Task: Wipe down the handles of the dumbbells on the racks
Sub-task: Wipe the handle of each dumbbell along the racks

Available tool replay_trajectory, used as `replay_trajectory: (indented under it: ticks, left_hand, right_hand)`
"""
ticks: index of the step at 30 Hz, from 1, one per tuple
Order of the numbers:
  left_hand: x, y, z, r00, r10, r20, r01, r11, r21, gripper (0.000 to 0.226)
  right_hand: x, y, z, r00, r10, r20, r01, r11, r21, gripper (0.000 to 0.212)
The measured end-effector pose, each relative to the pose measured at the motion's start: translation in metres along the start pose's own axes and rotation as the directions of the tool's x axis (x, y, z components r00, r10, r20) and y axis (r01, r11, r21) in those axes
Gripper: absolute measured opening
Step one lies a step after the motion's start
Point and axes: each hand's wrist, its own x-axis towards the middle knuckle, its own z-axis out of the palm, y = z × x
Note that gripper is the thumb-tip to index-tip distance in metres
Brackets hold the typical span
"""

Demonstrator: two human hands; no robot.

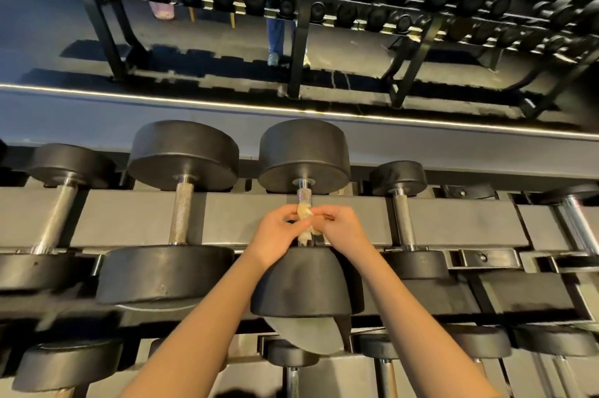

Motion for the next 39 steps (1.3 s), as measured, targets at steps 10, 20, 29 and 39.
replay_trajectory:
  ticks: [10,20,29,39]
  left_hand:
    - [0.050,-0.002,0.000,0.962,0.016,-0.271,0.061,0.960,0.273,0.008]
    - [0.048,-0.017,-0.002,0.990,-0.109,-0.090,0.138,0.881,0.453,0.044]
    - [0.067,-0.001,-0.006,0.972,-0.063,-0.225,0.132,0.943,0.305,0.015]
    - [0.039,-0.024,-0.006,0.991,-0.125,-0.042,0.132,0.919,0.372,0.029]
  right_hand:
    - [-0.030,0.011,0.020,0.920,0.142,-0.365,-0.229,0.951,-0.207,0.046]
    - [-0.031,0.003,0.019,0.903,0.136,-0.408,-0.233,0.952,-0.198,0.036]
    - [-0.032,0.004,0.021,0.900,0.136,-0.414,-0.221,0.961,-0.164,0.032]
    - [-0.031,0.006,0.021,0.897,0.153,-0.416,-0.230,0.962,-0.143,0.031]
